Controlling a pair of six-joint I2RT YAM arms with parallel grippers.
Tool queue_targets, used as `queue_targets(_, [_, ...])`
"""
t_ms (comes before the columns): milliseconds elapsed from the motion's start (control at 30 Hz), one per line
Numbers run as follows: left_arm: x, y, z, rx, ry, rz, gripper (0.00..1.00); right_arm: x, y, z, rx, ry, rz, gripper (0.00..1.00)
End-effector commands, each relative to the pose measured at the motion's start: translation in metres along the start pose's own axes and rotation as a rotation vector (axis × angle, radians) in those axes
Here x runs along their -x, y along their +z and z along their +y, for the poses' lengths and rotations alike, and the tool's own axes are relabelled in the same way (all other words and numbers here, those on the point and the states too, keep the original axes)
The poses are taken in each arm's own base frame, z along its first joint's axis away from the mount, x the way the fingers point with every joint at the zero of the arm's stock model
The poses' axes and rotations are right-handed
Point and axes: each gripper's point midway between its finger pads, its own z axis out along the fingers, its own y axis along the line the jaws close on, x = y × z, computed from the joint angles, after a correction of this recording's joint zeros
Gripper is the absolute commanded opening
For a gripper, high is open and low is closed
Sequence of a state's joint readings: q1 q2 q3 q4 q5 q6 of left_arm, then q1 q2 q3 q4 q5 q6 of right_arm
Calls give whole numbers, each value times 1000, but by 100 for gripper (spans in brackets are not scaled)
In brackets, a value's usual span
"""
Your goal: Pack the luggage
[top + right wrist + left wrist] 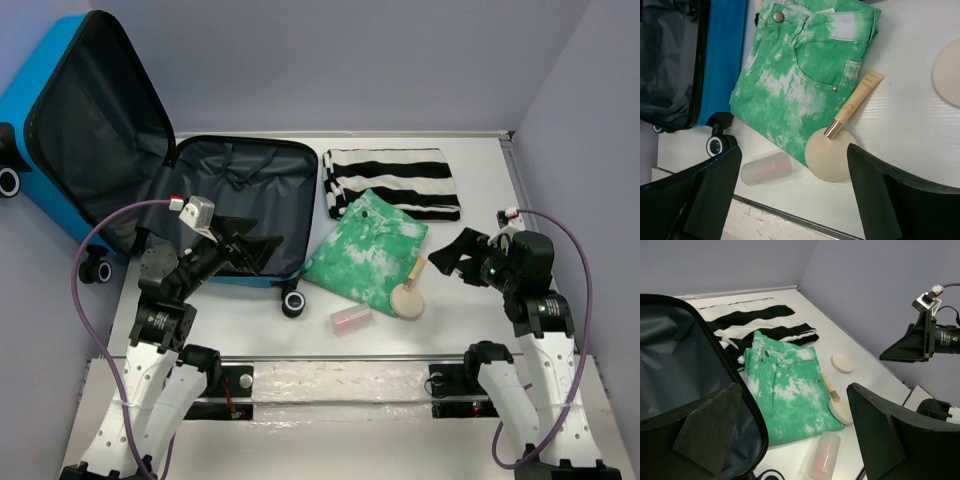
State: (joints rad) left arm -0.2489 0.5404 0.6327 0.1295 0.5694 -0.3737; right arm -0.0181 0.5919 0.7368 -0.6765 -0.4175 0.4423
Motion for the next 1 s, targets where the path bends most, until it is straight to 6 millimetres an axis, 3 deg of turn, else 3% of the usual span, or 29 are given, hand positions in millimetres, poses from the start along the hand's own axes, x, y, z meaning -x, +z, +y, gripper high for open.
queue_targets(0, [10, -1, -9, -38, 50, -23, 99, -15, 10, 9, 50, 43, 58, 92])
queue_targets(333, [7, -2, -3, -4, 50, -12, 99, -87, 55, 43, -5, 10, 191, 90])
queue_targets(433, [10, -5, -3, 6, 62, -23, 99, -98, 63, 35, -76, 11, 198, 86])
queue_targets(667, [12, -8, -6, 4, 75, -30, 99, -128, 70, 32, -138, 40, 247, 83])
queue_targets(967, [13, -10, -10, -1, 83, -35, 99, -202, 61, 76, -120, -36, 456, 89])
